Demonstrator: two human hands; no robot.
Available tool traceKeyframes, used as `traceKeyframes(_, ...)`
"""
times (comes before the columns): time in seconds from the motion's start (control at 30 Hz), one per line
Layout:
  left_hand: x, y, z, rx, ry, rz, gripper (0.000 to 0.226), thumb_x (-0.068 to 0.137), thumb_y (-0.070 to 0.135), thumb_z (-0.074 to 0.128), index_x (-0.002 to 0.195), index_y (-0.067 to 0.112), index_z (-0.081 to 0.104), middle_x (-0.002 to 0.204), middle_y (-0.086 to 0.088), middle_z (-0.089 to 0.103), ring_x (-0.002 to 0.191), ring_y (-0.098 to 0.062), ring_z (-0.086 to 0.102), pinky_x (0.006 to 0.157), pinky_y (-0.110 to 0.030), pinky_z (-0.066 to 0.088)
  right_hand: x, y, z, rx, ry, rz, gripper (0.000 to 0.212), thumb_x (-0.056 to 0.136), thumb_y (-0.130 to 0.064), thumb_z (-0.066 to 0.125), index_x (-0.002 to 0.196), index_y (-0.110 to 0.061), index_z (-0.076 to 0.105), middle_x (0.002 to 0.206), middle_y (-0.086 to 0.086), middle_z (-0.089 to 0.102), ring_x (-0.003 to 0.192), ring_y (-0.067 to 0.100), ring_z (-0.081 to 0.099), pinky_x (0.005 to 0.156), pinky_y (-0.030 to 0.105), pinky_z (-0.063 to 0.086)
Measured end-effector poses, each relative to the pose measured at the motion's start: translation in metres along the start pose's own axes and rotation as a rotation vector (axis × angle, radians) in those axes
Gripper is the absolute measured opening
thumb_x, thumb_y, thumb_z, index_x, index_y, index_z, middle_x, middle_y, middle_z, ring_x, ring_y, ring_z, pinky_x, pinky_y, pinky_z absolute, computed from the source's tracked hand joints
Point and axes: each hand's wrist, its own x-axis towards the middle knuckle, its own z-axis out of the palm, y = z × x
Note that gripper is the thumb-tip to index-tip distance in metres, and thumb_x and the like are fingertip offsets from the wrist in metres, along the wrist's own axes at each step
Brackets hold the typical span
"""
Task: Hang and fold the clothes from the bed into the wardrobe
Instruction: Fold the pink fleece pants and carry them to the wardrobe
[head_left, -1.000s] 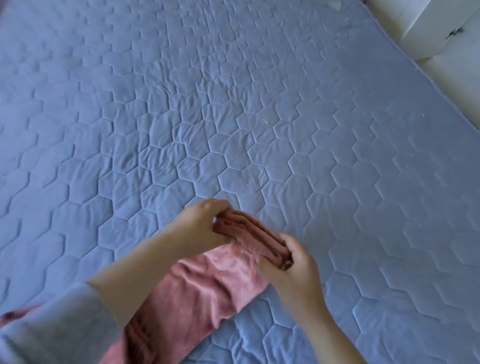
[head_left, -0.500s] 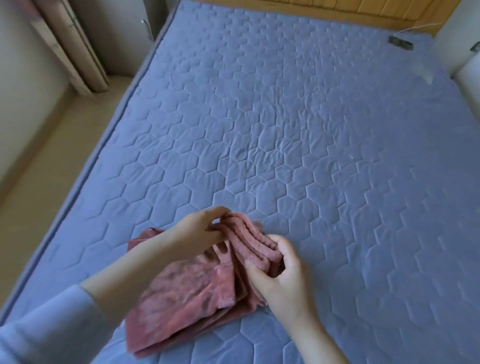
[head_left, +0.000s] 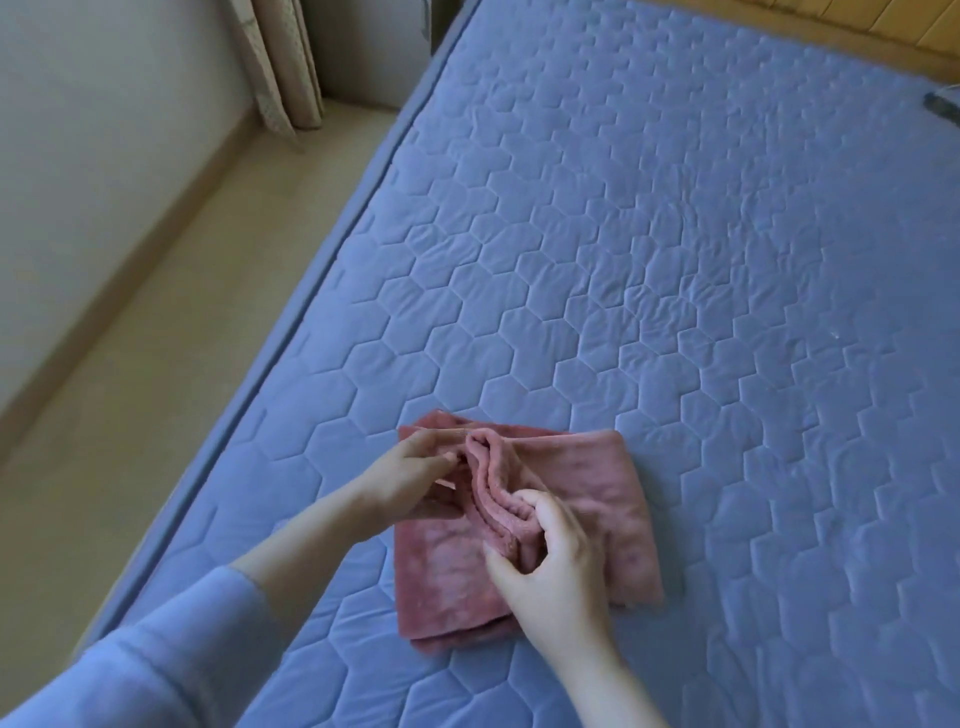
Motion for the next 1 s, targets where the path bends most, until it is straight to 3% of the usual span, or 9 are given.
traceKeyframes(0.07, 0.006, -0.015, -0.011, -0.067, 0.020, -0.055, 0.020, 0.101, 0.023, 0.048, 0.117, 0.015, 0.059, 0.098, -0.014, 0.064, 0.081, -0.024, 0.068, 0.078, -0.039, 0.059, -0.002, 0.003, 0.017, -0.029, -0.031, 0.008, 0.044, 0.069, -0.022, 0.076, 0.110, -0.021, 0.063, 0.106, -0.010, 0.063, 0.098, 0.009, 0.059, 0.085, 0.022, 0.047)
traceKeyframes(0.17, 0.012, -0.035, -0.024, -0.069, 0.028, -0.088, 0.038, 0.096, 0.044, 0.052, 0.114, 0.012, 0.060, 0.096, -0.010, 0.067, 0.082, -0.022, 0.070, 0.070, -0.031, 0.059, -0.007, 0.008, 0.042, -0.036, -0.122, 0.027, 0.042, 0.067, -0.026, 0.072, 0.108, -0.025, 0.062, 0.101, -0.014, 0.060, 0.089, 0.002, 0.057, 0.077, 0.015, 0.045)
traceKeyframes(0.27, 0.018, -0.053, -0.032, 0.023, 0.049, -0.107, 0.043, 0.088, 0.055, 0.058, 0.101, 0.014, 0.062, 0.086, -0.004, 0.058, 0.075, -0.017, 0.061, 0.072, -0.026, 0.057, -0.017, 0.016, 0.056, 0.049, -0.192, 0.109, 0.030, 0.070, -0.029, 0.071, 0.100, -0.029, 0.065, 0.083, -0.011, 0.061, 0.066, 0.011, 0.058, 0.063, 0.027, 0.052)
traceKeyframes(0.37, 0.023, -0.068, -0.030, 0.140, 0.092, -0.121, 0.059, 0.066, 0.067, 0.070, 0.091, 0.015, 0.059, 0.080, -0.004, 0.046, 0.072, -0.017, 0.047, 0.071, -0.030, 0.050, -0.022, 0.029, 0.057, 0.098, -0.102, 0.183, 0.016, 0.078, -0.019, 0.072, 0.092, -0.027, 0.068, 0.071, -0.009, 0.061, 0.061, 0.011, 0.057, 0.057, 0.025, 0.050)
traceKeyframes(0.43, 0.026, -0.080, -0.025, 0.231, 0.152, -0.144, 0.076, 0.051, 0.073, 0.071, 0.089, 0.007, 0.063, 0.076, -0.001, 0.054, 0.069, -0.017, 0.051, 0.068, -0.027, 0.045, -0.022, 0.039, 0.053, 0.093, -0.080, 0.220, 0.018, 0.081, -0.012, 0.070, 0.090, -0.027, 0.068, 0.071, -0.009, 0.063, 0.064, 0.010, 0.058, 0.059, 0.025, 0.051)
traceKeyframes(0.57, 0.029, -0.101, -0.002, 0.385, 0.366, -0.186, 0.060, 0.065, 0.064, 0.077, 0.091, 0.012, 0.061, 0.081, 0.002, 0.065, 0.066, -0.011, 0.062, 0.047, -0.018, 0.042, -0.013, 0.051, 0.044, 0.024, -0.116, 0.223, 0.024, 0.083, -0.006, 0.064, 0.091, -0.028, 0.068, 0.077, -0.010, 0.066, 0.070, 0.008, 0.058, 0.065, 0.024, 0.051)
traceKeyframes(0.7, 0.036, -0.104, 0.020, 0.304, 0.532, -0.132, 0.031, 0.090, 0.042, 0.059, 0.089, 0.011, 0.056, 0.085, -0.002, 0.061, 0.091, -0.027, 0.061, 0.068, -0.030, 0.040, -0.002, 0.059, 0.034, -0.013, -0.085, 0.226, 0.024, 0.084, -0.007, 0.062, 0.089, -0.030, 0.067, 0.075, -0.012, 0.066, 0.069, 0.006, 0.058, 0.064, 0.017, 0.047)
traceKeyframes(0.87, 0.034, -0.108, 0.014, 0.117, 0.498, -0.112, 0.030, 0.094, 0.038, 0.055, 0.096, 0.010, 0.062, 0.093, -0.001, 0.065, 0.084, -0.017, 0.058, 0.065, -0.026, 0.041, 0.008, 0.070, 0.014, -0.102, 0.013, 0.229, 0.019, 0.084, -0.009, 0.062, 0.089, -0.026, 0.066, 0.077, -0.012, 0.065, 0.071, 0.004, 0.059, 0.068, 0.026, 0.050)
traceKeyframes(1.0, 0.040, -0.119, 0.003, 0.237, 0.534, -0.155, 0.032, 0.095, 0.034, 0.056, 0.104, 0.004, 0.060, 0.099, -0.009, 0.064, 0.097, -0.028, 0.058, 0.082, -0.035, 0.044, 0.007, 0.091, 0.001, -0.390, -0.235, 0.257, 0.015, 0.087, -0.020, 0.061, 0.101, -0.020, 0.065, 0.095, -0.005, 0.064, 0.090, 0.015, 0.060, 0.082, 0.033, 0.049)
